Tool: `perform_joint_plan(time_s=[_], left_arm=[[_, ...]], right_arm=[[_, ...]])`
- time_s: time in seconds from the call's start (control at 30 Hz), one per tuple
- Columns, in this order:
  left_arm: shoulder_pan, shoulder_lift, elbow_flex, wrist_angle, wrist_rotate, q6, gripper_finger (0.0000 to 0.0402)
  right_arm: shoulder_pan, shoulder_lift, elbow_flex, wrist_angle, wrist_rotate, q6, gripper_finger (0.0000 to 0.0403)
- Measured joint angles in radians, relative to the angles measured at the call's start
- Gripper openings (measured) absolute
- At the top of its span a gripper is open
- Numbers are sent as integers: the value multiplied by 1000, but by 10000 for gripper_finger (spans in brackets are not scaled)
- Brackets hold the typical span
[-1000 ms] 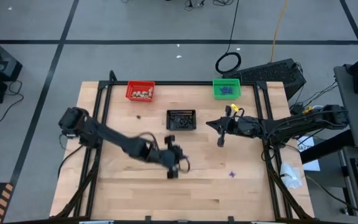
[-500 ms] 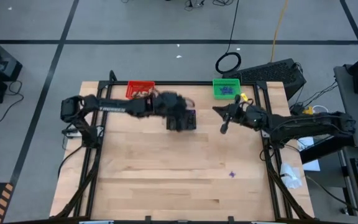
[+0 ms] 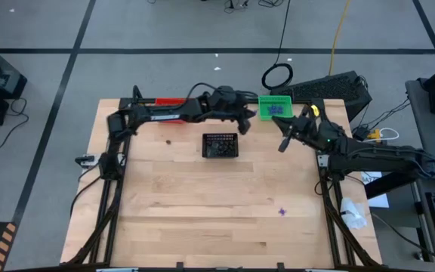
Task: Sort Halloween decoration
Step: Put the violet spider toy into the green bin
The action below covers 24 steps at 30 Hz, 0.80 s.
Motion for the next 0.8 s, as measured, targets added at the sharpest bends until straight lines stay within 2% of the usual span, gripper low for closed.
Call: perform_joint_plan(time_s=[0.23, 0.4, 0.57, 0.8], left_arm=[[-4, 191, 212, 3, -90, -78, 1], [-6, 284, 297, 51, -170, -139, 1], [19, 358, 372, 73, -165, -194, 1], [52, 456, 475, 25, -93, -260, 1]], right_arm=[[0, -18, 0, -21, 0, 7, 0], [1, -20, 0, -24, 0, 11, 0], [1, -27, 0, -22, -1, 12, 0], [1, -47, 0, -22, 0, 13, 0]])
